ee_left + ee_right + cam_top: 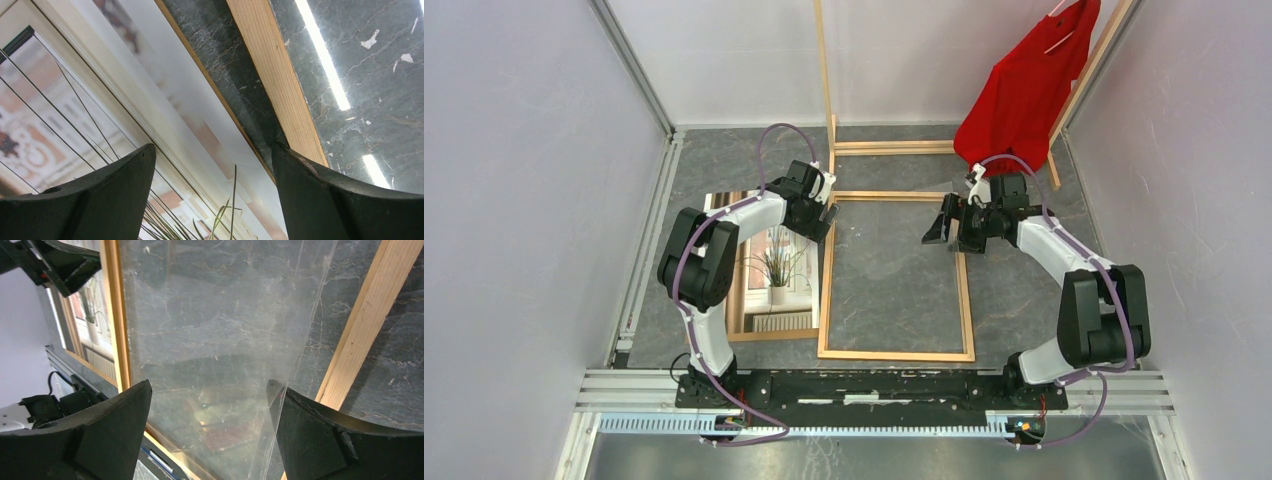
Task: Put the photo into the frame
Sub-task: Place the photo frame item in the photo frame, then pick up the photo frame item at the center of the board.
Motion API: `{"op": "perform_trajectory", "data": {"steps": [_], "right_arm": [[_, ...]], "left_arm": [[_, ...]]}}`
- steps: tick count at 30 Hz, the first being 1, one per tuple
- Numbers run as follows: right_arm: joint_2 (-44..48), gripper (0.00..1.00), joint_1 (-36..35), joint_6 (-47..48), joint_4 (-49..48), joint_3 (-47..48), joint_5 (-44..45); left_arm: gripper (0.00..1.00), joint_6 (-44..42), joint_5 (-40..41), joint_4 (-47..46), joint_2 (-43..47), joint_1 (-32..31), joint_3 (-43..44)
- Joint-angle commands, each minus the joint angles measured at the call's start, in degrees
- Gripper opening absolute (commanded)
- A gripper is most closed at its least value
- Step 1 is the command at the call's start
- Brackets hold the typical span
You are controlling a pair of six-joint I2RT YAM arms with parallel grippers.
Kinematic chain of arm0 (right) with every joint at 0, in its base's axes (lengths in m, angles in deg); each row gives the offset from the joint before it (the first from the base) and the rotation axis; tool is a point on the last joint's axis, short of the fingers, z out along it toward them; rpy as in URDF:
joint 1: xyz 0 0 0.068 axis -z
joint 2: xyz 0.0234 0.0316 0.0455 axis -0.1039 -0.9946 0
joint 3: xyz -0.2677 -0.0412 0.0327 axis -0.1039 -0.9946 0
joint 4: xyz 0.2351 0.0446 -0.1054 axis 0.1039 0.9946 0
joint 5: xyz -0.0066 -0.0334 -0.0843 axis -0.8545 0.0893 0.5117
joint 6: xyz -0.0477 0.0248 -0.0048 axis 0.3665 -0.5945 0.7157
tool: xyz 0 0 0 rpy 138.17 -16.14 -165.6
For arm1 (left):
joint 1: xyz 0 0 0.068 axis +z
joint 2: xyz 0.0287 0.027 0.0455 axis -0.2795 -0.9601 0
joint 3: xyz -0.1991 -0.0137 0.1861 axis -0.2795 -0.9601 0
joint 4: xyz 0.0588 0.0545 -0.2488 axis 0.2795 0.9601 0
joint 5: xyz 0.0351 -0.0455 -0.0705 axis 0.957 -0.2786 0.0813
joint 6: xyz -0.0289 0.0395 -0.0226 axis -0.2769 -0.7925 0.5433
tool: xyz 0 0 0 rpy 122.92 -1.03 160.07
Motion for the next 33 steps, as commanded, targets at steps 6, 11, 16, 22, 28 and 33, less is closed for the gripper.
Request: {"op": "perform_trajectory", "data": {"steps": [6, 11, 16, 22, 28, 33], "right_arm": [[-2.19, 0.92, -1.12, 2.85, -0.77, -0.2, 4.42], [-0.82, 0.8, -0.13, -0.34, -10.79, -5.45, -0.55], [3.51, 0.57, 0.97, -5.6, -21.71, -9.76, -7.97], [5.83, 0.4, 1.12, -8.48, -26.37, -11.32, -12.02], [4.57, 0.17, 1.09, -11.75, -31.24, -14.56, -14.41], [8.73, 0.02, 1.12, -15.18, -35.76, -14.93, -17.12]], "left_arm": [[0.91, 1.27, -0.82, -0.67, -1.27, -0.34, -1.4], [0.91, 1.36, -0.76, -0.67, -1.23, -0.38, -1.64], [0.91, 1.17, -0.88, -0.37, -1.14, -0.35, -1.57], [0.91, 1.35, -2.53, 0.22, -1.79, -0.34, -0.78], [0.91, 1.29, -2.95, 0.37, -2.07, -0.34, -0.6], [0.91, 1.08, -3.21, 1.04, -1.74, -0.28, -0.3]]}}
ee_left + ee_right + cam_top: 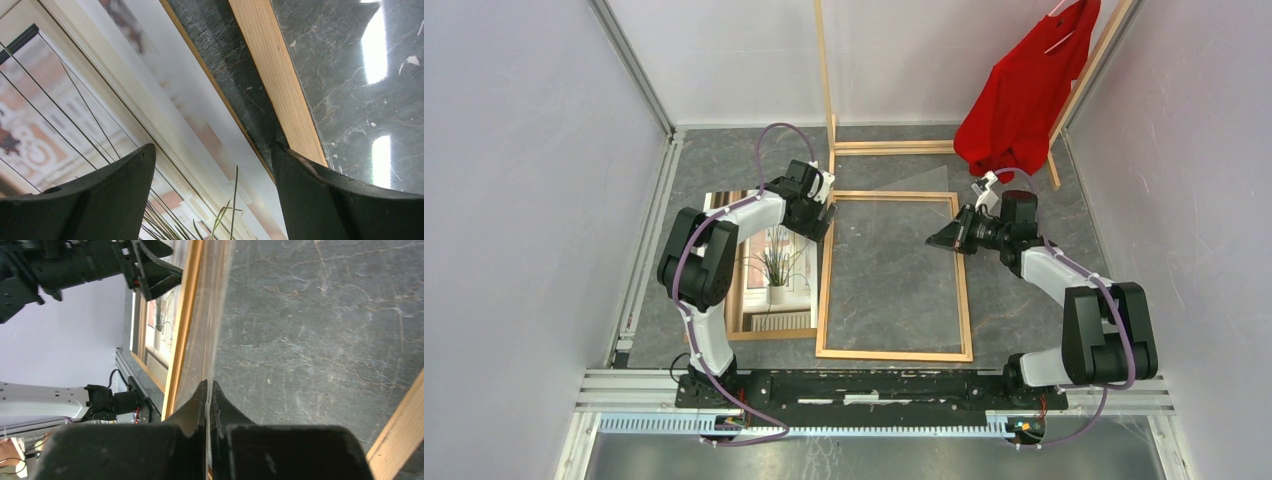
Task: Put the photo into the frame
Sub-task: Pick up the photo frame item at the center of the board.
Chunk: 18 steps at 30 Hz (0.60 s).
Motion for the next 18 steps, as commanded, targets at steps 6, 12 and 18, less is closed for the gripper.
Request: {"op": "perform_trajectory", "data": {"steps": [6, 12, 18], "right_arm": [[8.52, 0.0, -0.21, -1.22, 2.0, 7.48, -2.41], [11.67, 0.0, -0.25, 16.64, 30.82, 28.7, 15.14], [15.25, 0.0, -2.78, 24.51, 40.56, 44.47, 31.94]], "left_arm": [[0.91, 1.44, -5.76, 3.42, -0.68, 0.7, 1.65], [0.91, 1.19, -9.35, 7.05, 1.46, 4.77, 5.78], [0.93, 0.27, -10.14, 9.19, 3.1, 8.05, 8.06]]}}
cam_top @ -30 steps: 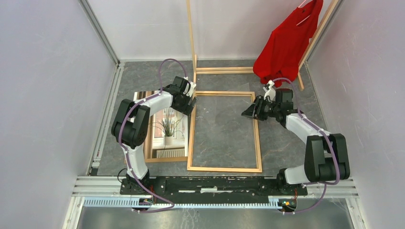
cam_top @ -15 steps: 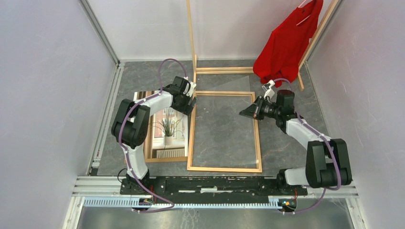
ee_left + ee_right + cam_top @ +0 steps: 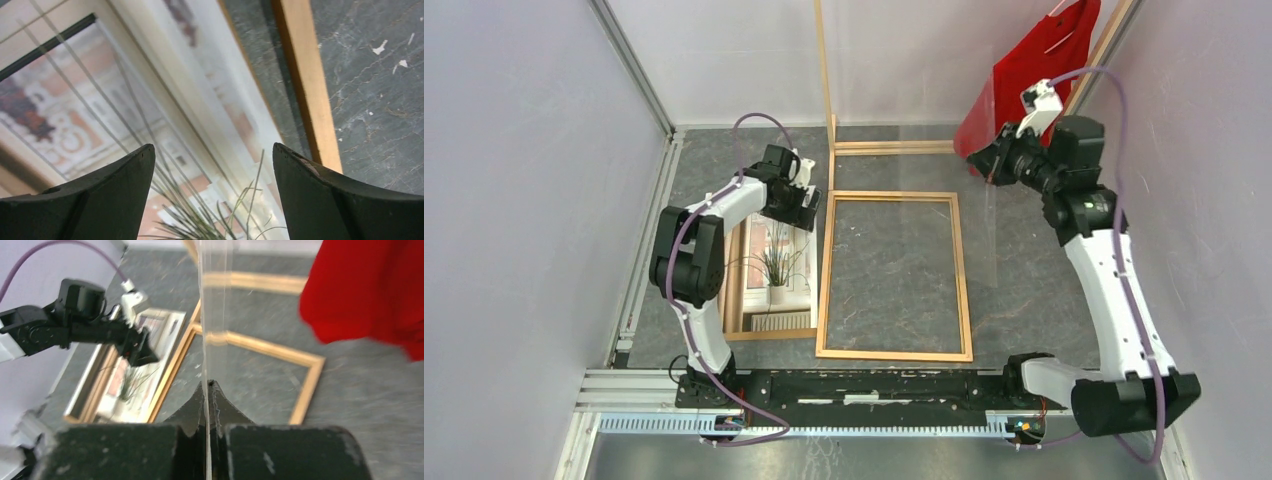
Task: Put the photo into the frame
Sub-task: Pick up the photo frame item at the center of the board.
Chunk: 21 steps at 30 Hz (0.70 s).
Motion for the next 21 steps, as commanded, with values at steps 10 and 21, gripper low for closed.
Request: {"op": "perform_trajectory", "data": {"steps": [10, 21], "right_arm": [[-7.41, 0.0, -30.14, 23.16, 26.04, 32.43, 58.57], [-28.47, 0.0, -62.54, 30.03, 31.03, 28.32, 90.36]], "left_arm": [[0.96, 0.16, -2.81, 4.48, 5.39, 3.54, 3.67], [0.96, 0.19, -3.31, 5.92, 6.19, 8.68, 3.99]]}}
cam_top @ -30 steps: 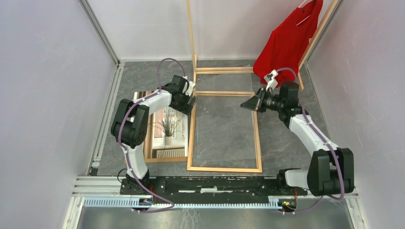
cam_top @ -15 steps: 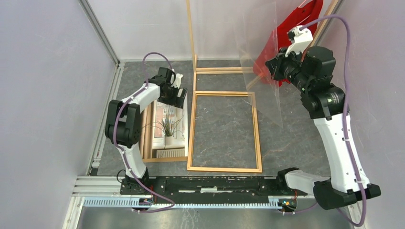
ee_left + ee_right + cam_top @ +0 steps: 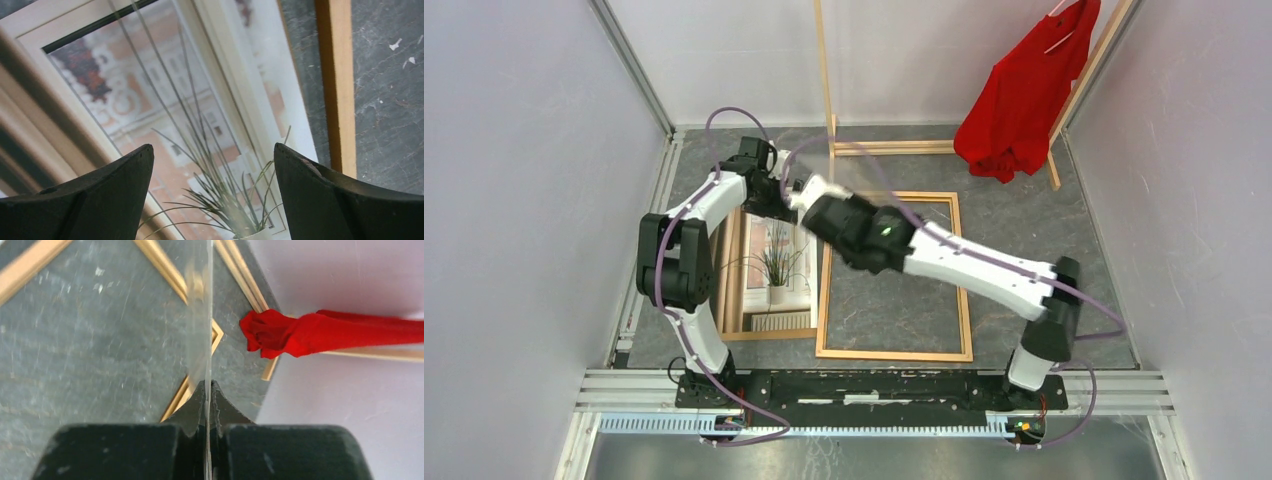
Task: Put the photo into the frame
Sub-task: Pick up the photo frame item at the center of the board, then place the photo frame item at the center of the board.
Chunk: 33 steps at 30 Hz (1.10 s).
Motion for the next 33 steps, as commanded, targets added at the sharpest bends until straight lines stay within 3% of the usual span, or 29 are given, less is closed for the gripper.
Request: {"op": "perform_trajectory", "data": {"steps": [1, 6, 8, 10, 11, 13, 15, 19, 24, 28, 33], "right_arm": [[-2.78, 0.0, -7.21, 3.28, 2.58, -0.87, 10.43], [-13.25, 0.02, -11.52, -2.68, 6.59, 1.52, 4.38], [-18.25, 0.13, -12.45, -7.0, 8.99, 4.38, 1.09], [-21.68, 0.42, -12.8, -10.5, 8.81, 6.72, -5.29], [-22.5, 0.49, -12.77, -11.91, 7.75, 6.97, -9.56], [-22.49, 0.77, -12.84, -14.44, 4.48, 5.96, -16.12], [-22.23, 0.98, -12.69, -16.26, 2.11, 5.47, -20.82], [-19.75, 0.98, -9.49, -17.51, -1.69, 4.9, -33.04], [-8.4, 0.98, -0.94, -18.51, -15.85, -9.15, -56.36], [-4.69, 0.98, 6.51, -16.43, -17.19, -13.41, -58.82], [-5.31, 0.98, 23.45, -10.08, -20.1, -16.62, -67.6]], "left_arm": [[0.95, 0.15, -0.87, 0.88, 2.8, 3.05, 2.16], [0.95, -0.24, 0.92, 0.81, 2.33, 5.03, 2.61], [0.95, -0.54, 1.27, 0.81, 2.2, 5.21, 2.59], [0.96, -0.82, 1.38, 0.83, 2.17, 5.27, 2.41], [0.95, -0.92, 1.47, 0.81, 2.17, 5.27, 2.17], [0.95, -1.17, 1.75, 0.84, 2.01, 5.35, 2.11], [0.96, -1.43, 2.09, 0.53, 1.98, 5.36, 1.8], [0.95, -1.57, 2.69, 0.2, 1.83, 5.45, 1.85], [0.95, -1.97, 3.18, 0.26, 1.6, 6.09, 2.78], [0.96, -3.35, 3.68, 0.6, 1.94, 6.41, 3.26], [0.96, -11.49, -1.18, 5.48, 5.23, 6.5, 1.54]]}}
